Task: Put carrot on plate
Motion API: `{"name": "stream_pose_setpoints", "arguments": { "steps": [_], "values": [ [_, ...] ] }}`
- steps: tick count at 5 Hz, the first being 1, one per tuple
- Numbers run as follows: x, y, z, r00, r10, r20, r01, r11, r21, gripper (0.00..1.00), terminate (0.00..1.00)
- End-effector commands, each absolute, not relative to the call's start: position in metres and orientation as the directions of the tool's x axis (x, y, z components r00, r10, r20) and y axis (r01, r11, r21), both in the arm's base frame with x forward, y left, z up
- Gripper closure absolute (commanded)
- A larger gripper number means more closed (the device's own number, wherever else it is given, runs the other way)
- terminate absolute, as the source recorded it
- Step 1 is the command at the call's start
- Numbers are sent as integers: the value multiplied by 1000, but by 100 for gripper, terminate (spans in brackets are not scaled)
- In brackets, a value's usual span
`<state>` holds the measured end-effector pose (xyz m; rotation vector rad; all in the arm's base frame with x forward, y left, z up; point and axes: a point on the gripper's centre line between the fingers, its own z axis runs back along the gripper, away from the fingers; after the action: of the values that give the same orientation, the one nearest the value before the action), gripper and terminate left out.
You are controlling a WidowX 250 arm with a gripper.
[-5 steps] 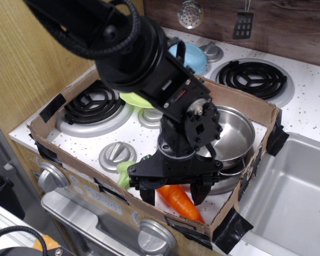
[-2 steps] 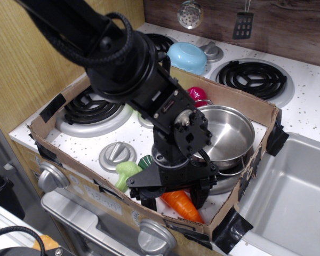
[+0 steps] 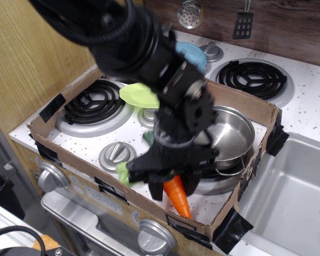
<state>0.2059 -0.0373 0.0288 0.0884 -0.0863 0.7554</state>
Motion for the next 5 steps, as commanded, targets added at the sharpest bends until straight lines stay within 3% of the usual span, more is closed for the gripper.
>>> {"name": "stream_pose_setpoints", "arguments": {
  "steps": [1,2,3,4,5],
  "values": [
    [232,-35,129,725,644,244,-687,704,181,100,0],
    [262,3,146,807,524,272,-582,782,223,100,0],
    [299,43,134,894,411,181,-439,884,163,100,0],
    [319,69,127,909,355,219,-397,897,194,100,0],
    [334,81,118,935,303,187,-336,924,185,100,0]
  ]
}}
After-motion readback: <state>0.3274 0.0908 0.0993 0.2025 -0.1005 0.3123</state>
